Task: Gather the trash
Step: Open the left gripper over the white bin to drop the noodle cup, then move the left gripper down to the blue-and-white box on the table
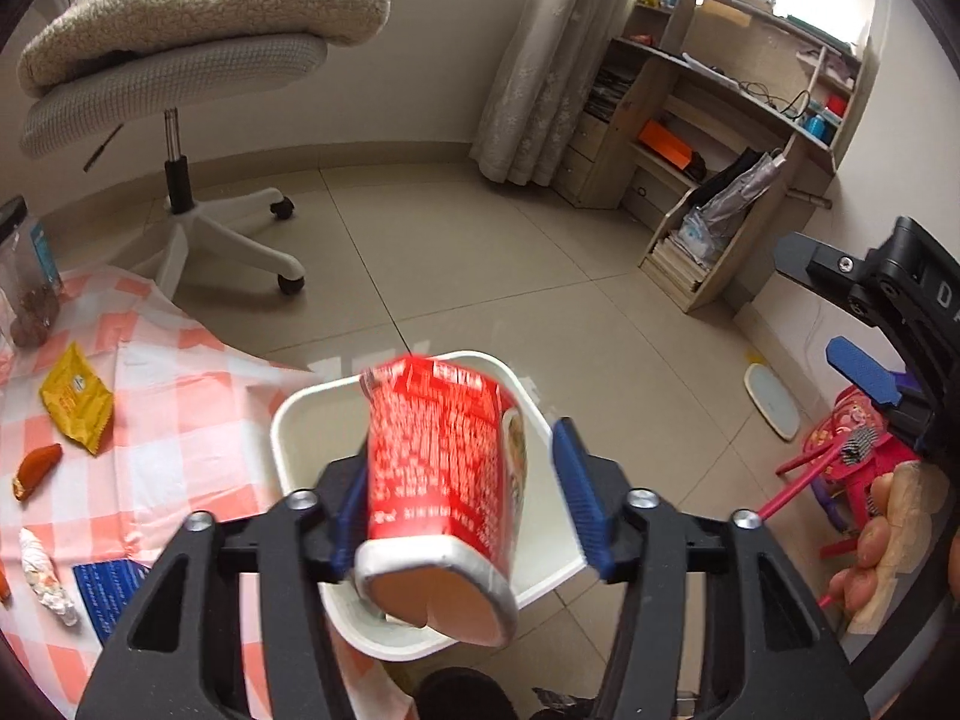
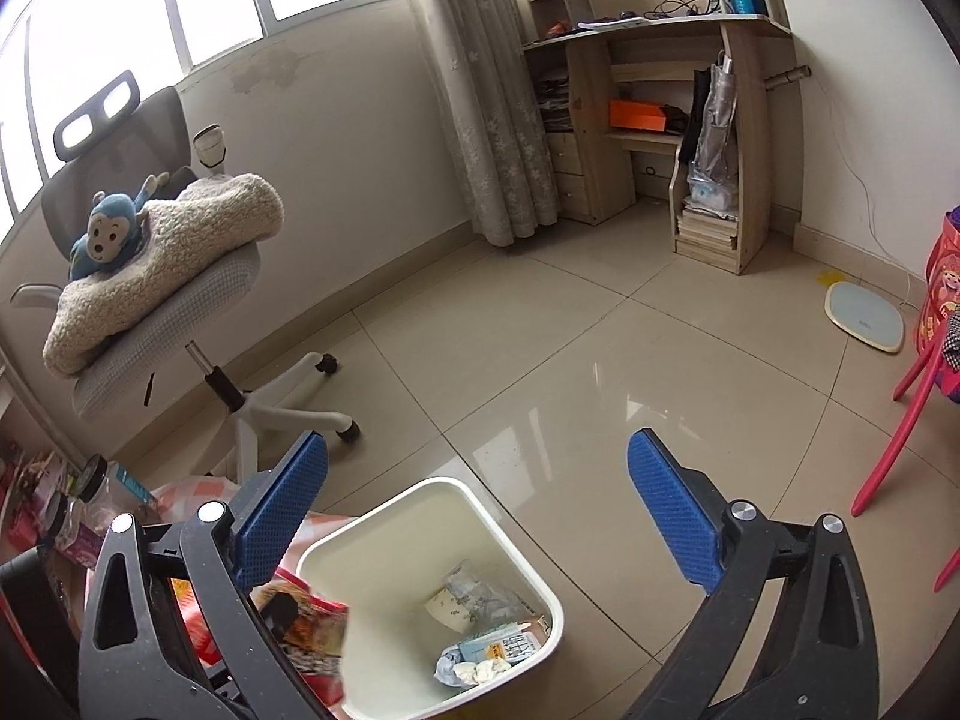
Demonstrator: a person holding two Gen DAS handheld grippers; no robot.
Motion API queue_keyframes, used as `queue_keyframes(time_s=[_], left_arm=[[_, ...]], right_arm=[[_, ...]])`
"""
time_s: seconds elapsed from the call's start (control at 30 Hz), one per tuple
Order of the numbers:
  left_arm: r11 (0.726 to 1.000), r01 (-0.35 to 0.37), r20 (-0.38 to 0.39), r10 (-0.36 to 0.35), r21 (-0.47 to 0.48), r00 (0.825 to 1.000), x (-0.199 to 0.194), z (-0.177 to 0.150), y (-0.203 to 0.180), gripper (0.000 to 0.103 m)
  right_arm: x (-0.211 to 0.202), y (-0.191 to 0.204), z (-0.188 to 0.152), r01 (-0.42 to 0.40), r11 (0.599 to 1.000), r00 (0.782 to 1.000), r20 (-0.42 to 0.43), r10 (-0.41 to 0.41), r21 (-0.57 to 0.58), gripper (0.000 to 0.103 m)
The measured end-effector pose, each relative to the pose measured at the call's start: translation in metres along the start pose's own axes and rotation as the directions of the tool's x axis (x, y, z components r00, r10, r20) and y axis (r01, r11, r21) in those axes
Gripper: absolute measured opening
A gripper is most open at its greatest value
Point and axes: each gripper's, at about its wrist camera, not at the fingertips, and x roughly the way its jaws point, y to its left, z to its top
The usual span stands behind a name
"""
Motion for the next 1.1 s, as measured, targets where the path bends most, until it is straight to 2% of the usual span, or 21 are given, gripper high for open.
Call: queue_keyframes(time_s=[0.03,0.13,0.27,0.37,0.5,0.73,0.9,1.1], left_arm=[[1.000,0.000,-0.006,-0.001,-0.023,1.000,0.002,0.000,0.003,0.071],[0.999,0.000,-0.017,0.000,-0.047,1.000,0.000,-0.002,0.008,0.071],[0.997,-0.059,0.004,0.059,-0.047,0.998,-0.012,-0.004,0.020,0.073],[0.992,-0.112,0.044,0.114,-0.051,0.993,-0.027,-0.002,0.031,0.078],[0.983,-0.179,0.100,0.181,-0.034,0.978,-0.049,-0.001,0.047,0.084],[0.960,-0.268,0.159,0.278,-0.081,0.947,-0.082,-0.007,0.087,0.092],[0.937,-0.327,0.176,0.345,-0.124,0.922,-0.098,-0.013,0.120,0.093],[0.922,-0.359,0.160,0.380,-0.146,0.911,-0.112,-0.016,0.156,0.093]], right_arm=[[-0.001,-0.003,0.001,0.008,1.000,1.000,0.003,-0.008,0.002,0.096],[-0.001,-0.005,0.001,0.021,1.000,1.000,0.010,-0.021,0.001,0.096],[-0.001,0.009,-0.004,0.040,0.998,0.999,0.015,-0.040,-0.043,0.096],[-0.001,0.027,-0.011,0.055,0.993,0.998,0.026,-0.053,-0.102,0.096],[-0.002,0.054,-0.024,0.070,0.979,0.997,0.040,-0.063,-0.191,0.096],[-0.004,0.099,-0.048,0.062,0.954,0.997,0.051,-0.049,-0.295,0.096],[-0.009,0.127,-0.064,0.048,0.932,0.998,0.064,-0.027,-0.360,0.096],[-0.006,0.166,-0.087,0.021,0.893,0.999,0.038,-0.005,-0.450,0.096]])
